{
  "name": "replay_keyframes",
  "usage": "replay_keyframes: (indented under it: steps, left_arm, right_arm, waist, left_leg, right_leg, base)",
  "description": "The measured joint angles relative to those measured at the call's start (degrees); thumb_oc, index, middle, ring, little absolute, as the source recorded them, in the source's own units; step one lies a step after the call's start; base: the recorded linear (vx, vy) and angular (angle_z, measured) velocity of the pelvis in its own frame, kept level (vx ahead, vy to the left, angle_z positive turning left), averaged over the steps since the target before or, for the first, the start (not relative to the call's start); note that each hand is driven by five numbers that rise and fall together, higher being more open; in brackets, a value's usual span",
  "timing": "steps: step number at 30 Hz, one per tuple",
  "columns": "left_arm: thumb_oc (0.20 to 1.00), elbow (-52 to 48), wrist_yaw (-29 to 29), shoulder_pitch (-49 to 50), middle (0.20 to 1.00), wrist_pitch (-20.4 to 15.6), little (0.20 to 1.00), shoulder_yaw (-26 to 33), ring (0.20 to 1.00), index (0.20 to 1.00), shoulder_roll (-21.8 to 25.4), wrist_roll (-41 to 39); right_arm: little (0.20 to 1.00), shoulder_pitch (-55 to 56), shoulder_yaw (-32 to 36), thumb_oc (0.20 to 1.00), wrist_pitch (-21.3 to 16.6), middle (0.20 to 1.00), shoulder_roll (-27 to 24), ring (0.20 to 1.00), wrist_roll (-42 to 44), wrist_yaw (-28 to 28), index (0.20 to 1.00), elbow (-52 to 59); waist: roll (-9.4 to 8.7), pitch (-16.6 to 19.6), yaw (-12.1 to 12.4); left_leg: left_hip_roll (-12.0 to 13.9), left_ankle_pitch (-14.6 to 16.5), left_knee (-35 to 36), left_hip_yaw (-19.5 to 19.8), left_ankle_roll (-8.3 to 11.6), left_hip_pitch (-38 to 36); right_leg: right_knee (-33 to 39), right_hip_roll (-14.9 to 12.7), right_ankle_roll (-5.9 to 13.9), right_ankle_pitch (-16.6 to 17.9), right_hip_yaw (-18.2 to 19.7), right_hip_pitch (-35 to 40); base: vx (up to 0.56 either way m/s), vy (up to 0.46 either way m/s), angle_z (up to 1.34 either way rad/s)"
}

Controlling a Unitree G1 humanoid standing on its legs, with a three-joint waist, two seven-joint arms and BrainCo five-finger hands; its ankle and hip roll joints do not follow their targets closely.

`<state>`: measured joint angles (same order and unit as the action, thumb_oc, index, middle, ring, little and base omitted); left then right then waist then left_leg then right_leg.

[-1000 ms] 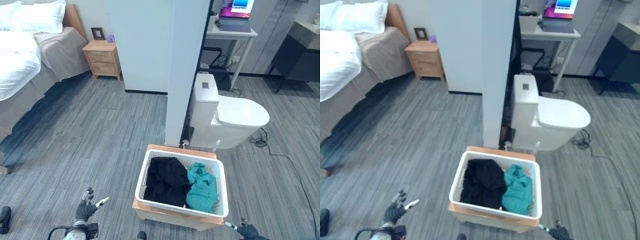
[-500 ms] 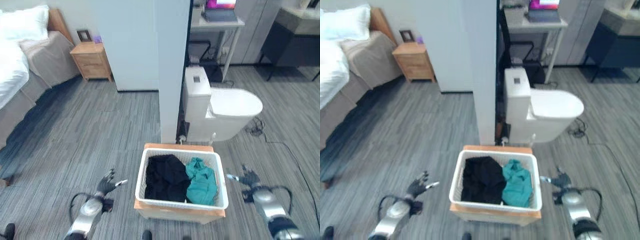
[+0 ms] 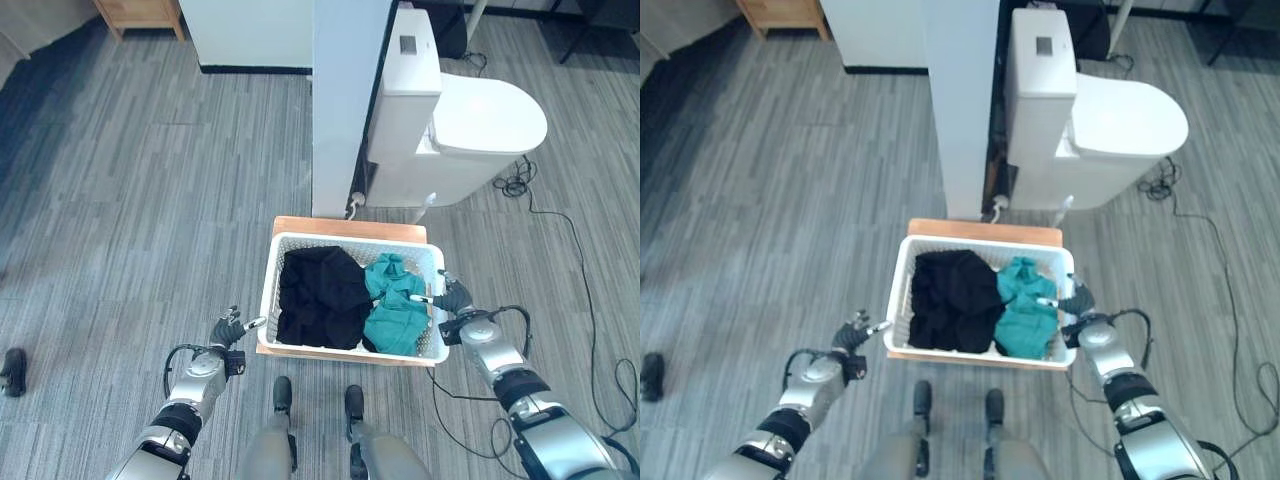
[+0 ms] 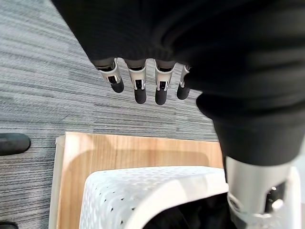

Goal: Grab the laundry basket,head to the washer,open it,put in the laundry and shut it.

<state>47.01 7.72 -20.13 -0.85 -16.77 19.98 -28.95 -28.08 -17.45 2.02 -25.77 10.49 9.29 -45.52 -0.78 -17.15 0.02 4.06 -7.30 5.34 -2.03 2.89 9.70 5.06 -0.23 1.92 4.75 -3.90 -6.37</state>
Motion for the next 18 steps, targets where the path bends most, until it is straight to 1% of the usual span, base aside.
replay_keyframes:
  steps: [1, 4, 8, 10, 15, 18]
  left_arm:
    - [1.000, -0.43, 0.09, -1.11, 1.000, -0.03, 1.000, 0.00, 1.000, 1.000, 0.21, -0.01]
    - [1.000, -1.53, 0.08, -3.13, 1.000, -0.19, 1.000, -0.45, 1.000, 1.000, 0.38, 0.00]
    - [1.000, -2.65, 0.09, -5.21, 1.000, -0.21, 1.000, -0.57, 1.000, 1.000, 0.72, 0.09]
    - [1.000, -3.34, 0.05, -5.75, 1.000, -0.24, 1.000, -1.55, 1.000, 1.000, 1.32, 0.26]
    - [1.000, -4.25, 0.03, -7.94, 1.000, -0.17, 1.000, -2.34, 1.000, 1.000, 2.77, 0.92]
    - [1.000, -3.24, -0.08, -10.87, 1.000, -0.13, 1.000, -4.62, 1.000, 1.000, 3.35, 2.53]
  right_arm:
    - [1.000, -0.74, -0.03, 1.000, -0.41, 1.000, -0.05, 1.000, 0.00, 0.27, 1.000, 0.14]
    - [1.000, -1.17, -0.09, 1.000, -0.46, 1.000, -0.11, 1.000, 0.03, 0.43, 1.000, 0.27]
    - [1.000, -0.65, -0.29, 1.000, -0.07, 1.000, -0.10, 1.000, 0.00, 0.25, 1.000, 0.46]
    - [1.000, -0.29, -0.23, 1.000, -0.01, 1.000, -0.10, 1.000, 0.00, 0.25, 1.000, 0.88]
    - [1.000, 0.91, 0.10, 1.000, -0.08, 1.000, -0.14, 1.000, 0.00, 0.14, 1.000, 2.39]
    - [1.000, 0.31, 0.12, 1.000, -0.07, 1.000, -0.27, 1.000, 0.01, -0.58, 1.000, 2.49]
  waist:
    - [-0.24, -0.90, -0.08]
    - [-0.31, -1.89, -0.10]
    - [-0.25, -2.15, -0.28]
    - [-0.23, -2.17, -0.31]
    - [0.32, -2.81, -0.77]
    - [0.58, -4.51, -0.97]
  left_leg:
    - [0.08, -0.21, 0.00, 0.02, 0.01, 0.37]
    - [0.08, -0.22, 0.00, 0.03, 0.04, 0.42]
    - [0.08, -0.21, 0.00, -0.02, 0.05, 0.42]
    - [0.10, -0.21, 0.00, -0.02, 0.05, 0.40]
    - [0.10, -0.24, -0.01, -0.19, 0.06, 0.32]
    - [0.12, -0.30, -0.01, -0.42, 0.10, 0.34]
  right_leg:
    - [-0.01, 0.08, -0.02, 0.17, -0.05, -0.29]
    - [-0.01, 0.09, -0.02, 0.18, -0.05, -0.34]
    - [-0.01, 0.08, 0.00, 0.17, 0.00, -0.37]
    - [-0.01, 0.10, 0.01, 0.16, 0.00, -0.37]
    - [-0.01, 0.09, 0.12, 0.24, 0.12, -0.40]
    - [-0.01, 0.10, 0.13, 0.40, 0.34, -0.53]
  base:
    - [0.00, 0.000, 0.00]
    - [0.00, 0.000, 0.00]
    - [0.00, 0.000, 0.00]
    - [0.00, 0.000, 0.00]
    - [-0.01, 0.002, 0.00]
    - [0.00, -0.003, -0.05]
